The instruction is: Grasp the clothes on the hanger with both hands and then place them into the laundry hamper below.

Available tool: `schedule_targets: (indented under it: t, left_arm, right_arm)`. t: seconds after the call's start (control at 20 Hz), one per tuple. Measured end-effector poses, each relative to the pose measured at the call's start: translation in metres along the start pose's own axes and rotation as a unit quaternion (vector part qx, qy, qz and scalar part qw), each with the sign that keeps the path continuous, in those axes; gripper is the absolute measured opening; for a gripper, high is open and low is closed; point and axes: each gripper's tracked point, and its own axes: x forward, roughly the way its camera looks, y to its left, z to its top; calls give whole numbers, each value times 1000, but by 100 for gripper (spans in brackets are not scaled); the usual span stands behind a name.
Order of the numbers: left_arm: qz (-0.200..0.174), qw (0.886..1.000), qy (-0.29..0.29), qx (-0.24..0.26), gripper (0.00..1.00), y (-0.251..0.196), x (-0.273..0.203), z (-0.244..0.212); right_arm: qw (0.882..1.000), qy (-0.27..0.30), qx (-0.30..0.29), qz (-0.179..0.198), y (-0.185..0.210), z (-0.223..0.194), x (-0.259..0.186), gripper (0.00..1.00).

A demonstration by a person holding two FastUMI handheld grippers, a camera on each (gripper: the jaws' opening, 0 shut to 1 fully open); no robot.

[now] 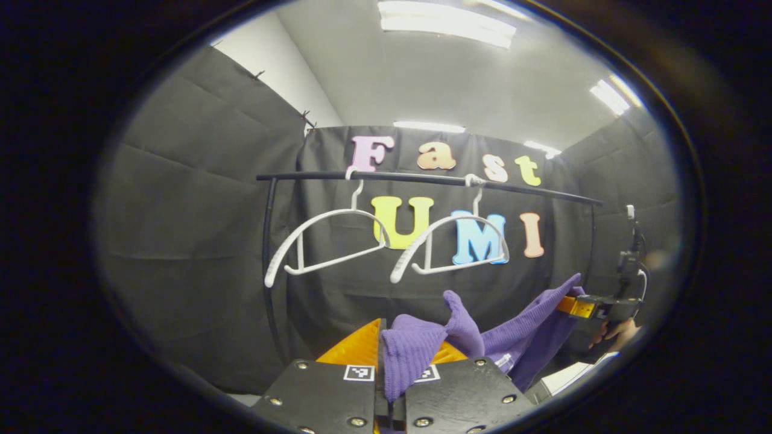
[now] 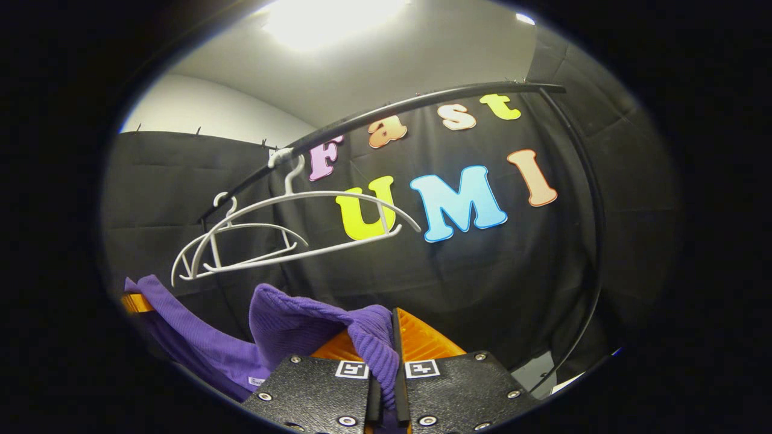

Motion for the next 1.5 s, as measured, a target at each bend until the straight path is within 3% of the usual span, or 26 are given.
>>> schedule_targets:
  t: [0.45, 0.8, 1.25, 1.5]
  left_arm:
    - [-83, 996, 13, -2, 0, -65, -27, -33]
    - [-119, 992, 45, -23, 0, -100, -41, -77]
    - [-90, 986, 138, -15, 0, -96, -52, -202]
    - [-71, 975, 210, -3, 0, -79, -62, -267]
  right_arm:
    - [1000, 13, 11, 9, 59, -21, -65, 9]
    - [998, 51, 26, 7, 74, -64, -91, 9]
    - [989, 147, 2, -12, 57, -176, -111, 10]
    - [978, 205, -23, -38, 36, -239, -116, 10]
